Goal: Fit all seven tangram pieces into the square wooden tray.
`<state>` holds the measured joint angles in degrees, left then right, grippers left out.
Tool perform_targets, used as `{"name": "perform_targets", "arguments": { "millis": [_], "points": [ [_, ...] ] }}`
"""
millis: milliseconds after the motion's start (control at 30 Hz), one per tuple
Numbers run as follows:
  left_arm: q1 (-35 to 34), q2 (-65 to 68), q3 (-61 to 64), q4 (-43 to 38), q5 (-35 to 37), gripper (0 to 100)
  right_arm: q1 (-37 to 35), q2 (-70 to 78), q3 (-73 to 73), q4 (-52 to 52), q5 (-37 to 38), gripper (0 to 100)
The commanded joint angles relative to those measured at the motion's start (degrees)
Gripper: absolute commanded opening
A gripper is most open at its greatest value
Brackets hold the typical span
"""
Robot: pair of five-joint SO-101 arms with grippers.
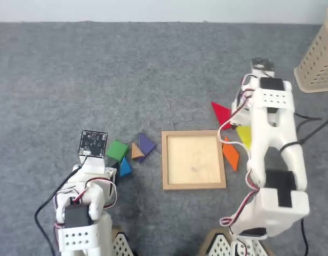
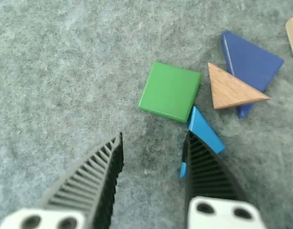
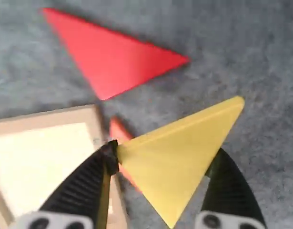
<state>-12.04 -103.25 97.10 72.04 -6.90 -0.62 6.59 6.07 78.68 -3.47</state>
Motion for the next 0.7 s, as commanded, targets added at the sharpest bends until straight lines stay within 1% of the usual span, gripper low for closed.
{"name": "perform_targets", "arguments": {
  "millis": [0,67,133,233,333,467,667],
  "points": [
    [-0.2,-1.0,-0.5,0.3,-0.2,19,-4.4,-5.7,-0.9,-0.5,1.1,13.6],
    [-0.2,-1.0,-0.5,0.3,-0.2,19,-7.9,-5.6,-1.2,-0.7,2.2,13.6],
    [-0.2,-1.0,-0.5,0.3,-0.3,19,-11.9,-5.1,-1.8,-0.4,5.5,13.6],
    [-0.2,-1.0,-0.5,0.3,-0.4,19,-18.1,-5.1,-1.8,-0.3,13.0,13.6],
    [-0.2,-1.0,-0.5,0.3,-0.4,19,-23.1,-5.1,-1.8,-0.3,25.0,13.6],
    [-0.2,-1.0,-0.5,0.3,-0.4,19,-27.6,-5.1,-1.8,1.4,40.4,13.6],
    [-0.2,-1.0,-0.5,0.3,-0.4,19,-30.5,-2.2,-1.8,8.5,62.8,14.0]
  ]
}}
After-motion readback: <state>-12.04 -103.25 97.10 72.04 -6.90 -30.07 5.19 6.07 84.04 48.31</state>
